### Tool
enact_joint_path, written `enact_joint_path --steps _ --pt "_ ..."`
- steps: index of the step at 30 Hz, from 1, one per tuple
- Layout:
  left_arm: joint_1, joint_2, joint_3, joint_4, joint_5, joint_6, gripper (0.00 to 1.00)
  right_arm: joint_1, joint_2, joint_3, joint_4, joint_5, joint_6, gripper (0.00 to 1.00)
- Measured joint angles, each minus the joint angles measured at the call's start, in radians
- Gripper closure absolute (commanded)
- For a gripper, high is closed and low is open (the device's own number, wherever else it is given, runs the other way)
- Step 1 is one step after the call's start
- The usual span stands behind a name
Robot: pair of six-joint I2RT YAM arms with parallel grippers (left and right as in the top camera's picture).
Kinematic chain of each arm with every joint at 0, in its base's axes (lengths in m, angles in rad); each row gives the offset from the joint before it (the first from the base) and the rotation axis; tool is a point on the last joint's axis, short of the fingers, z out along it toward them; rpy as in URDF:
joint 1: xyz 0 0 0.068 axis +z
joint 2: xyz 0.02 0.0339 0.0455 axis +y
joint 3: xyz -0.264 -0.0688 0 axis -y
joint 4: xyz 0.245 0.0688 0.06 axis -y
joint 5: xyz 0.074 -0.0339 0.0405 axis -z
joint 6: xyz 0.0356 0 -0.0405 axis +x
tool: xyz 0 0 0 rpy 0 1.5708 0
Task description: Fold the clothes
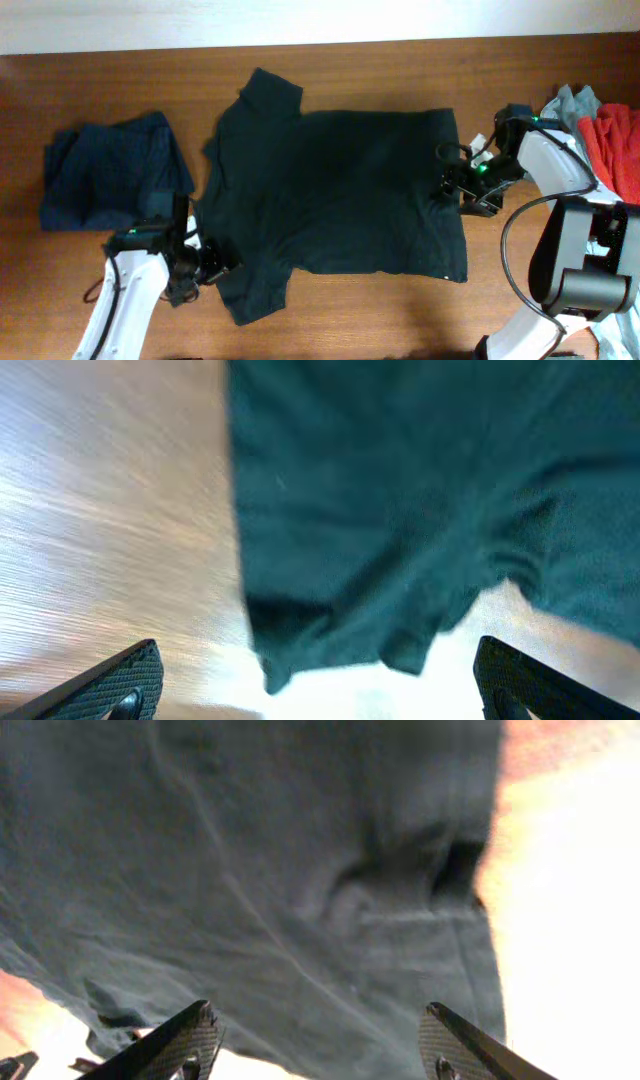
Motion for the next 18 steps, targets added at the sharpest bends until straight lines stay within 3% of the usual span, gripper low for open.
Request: enact_joint_path --steps 3,7,16,18 --pt "0.0 -0.008 0.003 0.042 -0.097 0.005 0.03 -0.012 0.0 0.0 -0.067 0.0 -0.008 0.31" --pt "0.0 0.045 0.003 0.105 -0.111 0.027 0.06 -0.012 0.0 0.0 -0.127 0.0 -0.023 0.31" --pt "-0.001 0.193 -0.017 0.069 0.045 0.108 0.04 -0.012 0.0 -0.001 -0.168 0.0 -0.061 0.31" --pt "-0.007 0.196 -0.045 0.065 0.089 0.111 0.11 -0.012 0.0 -0.001 -0.165 0.0 -0.062 0.31"
